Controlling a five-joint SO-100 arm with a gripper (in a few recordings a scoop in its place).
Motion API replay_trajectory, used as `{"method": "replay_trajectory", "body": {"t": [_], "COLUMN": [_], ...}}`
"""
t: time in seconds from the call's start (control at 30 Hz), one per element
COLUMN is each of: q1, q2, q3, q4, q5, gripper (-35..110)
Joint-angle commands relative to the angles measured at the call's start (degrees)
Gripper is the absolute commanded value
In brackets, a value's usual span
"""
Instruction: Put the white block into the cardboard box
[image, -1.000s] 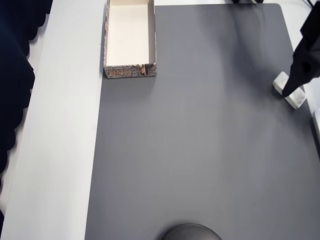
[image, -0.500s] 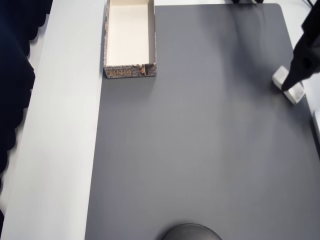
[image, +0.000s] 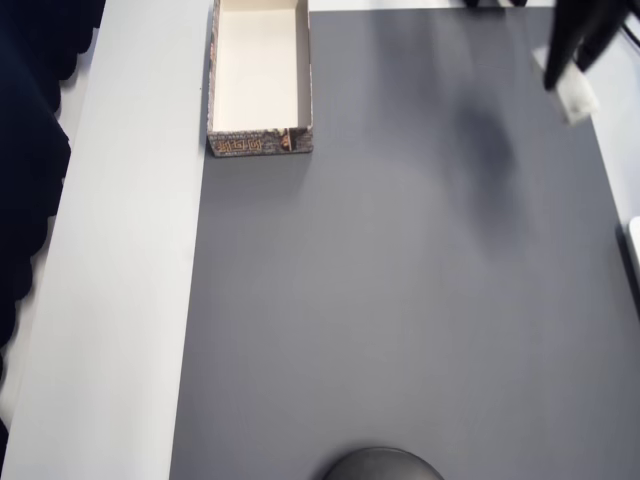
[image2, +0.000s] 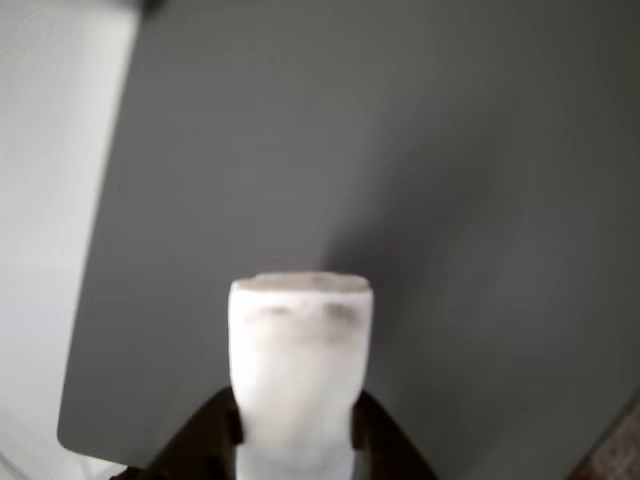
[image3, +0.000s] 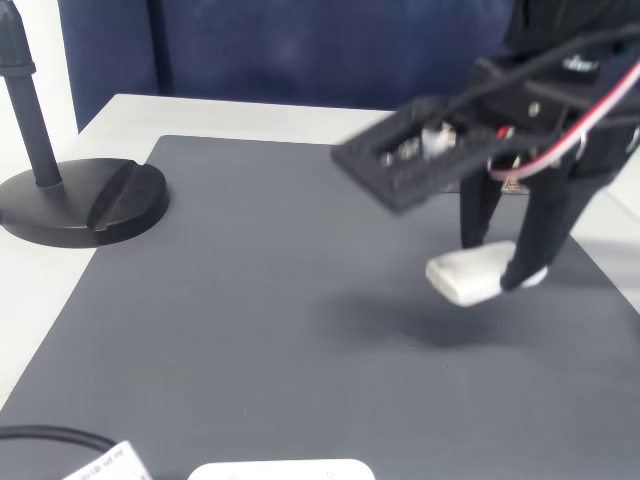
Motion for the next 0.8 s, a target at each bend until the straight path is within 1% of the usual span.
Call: {"method": "replay_trajectory", "body": {"t": [0.0,0.1,0.2,0.77], "q1": [10.72,18.81,24.87,52.12], "q2": [9.93,10.28,6.33,-18.37], "q3": [2.46,1.49,-2.81,-34.19], "q4": [3.16,4.57,4.57,4.48], "q5": [0.26,3.78,9.14,35.24], "gripper": [-2,-2,-2,-2]}}
